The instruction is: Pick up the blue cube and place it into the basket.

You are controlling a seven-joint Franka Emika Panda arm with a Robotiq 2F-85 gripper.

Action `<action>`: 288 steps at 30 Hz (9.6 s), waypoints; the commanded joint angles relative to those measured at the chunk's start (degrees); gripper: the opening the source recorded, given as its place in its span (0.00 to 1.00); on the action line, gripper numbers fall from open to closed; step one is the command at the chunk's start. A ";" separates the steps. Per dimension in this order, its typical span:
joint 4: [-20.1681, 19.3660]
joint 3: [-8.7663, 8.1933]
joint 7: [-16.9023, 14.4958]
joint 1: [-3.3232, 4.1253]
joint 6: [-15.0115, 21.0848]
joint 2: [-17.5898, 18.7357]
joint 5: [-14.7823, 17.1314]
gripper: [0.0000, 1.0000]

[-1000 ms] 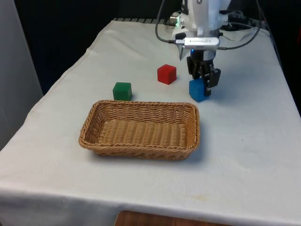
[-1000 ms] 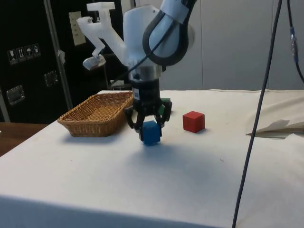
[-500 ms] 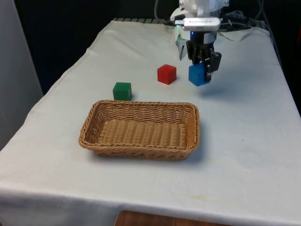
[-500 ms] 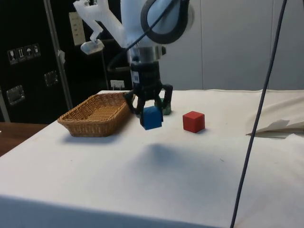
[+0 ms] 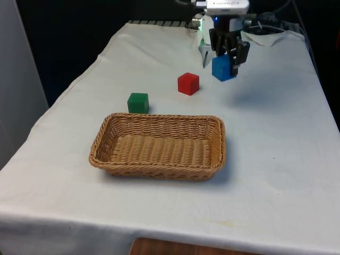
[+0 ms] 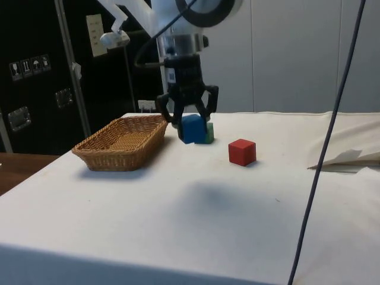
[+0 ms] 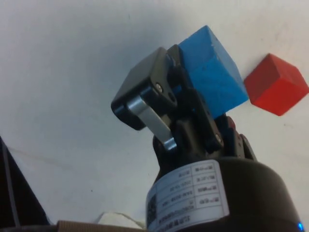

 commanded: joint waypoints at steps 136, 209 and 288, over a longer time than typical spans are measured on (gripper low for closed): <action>35.18 -5.56 -29.45 -1.66 -13.69 17.88 -3.21 0.00; 57.75 -8.88 -42.28 -3.90 -12.43 42.63 0.97 0.08; 57.12 -7.39 -45.95 0.52 -25.04 27.50 -3.72 1.00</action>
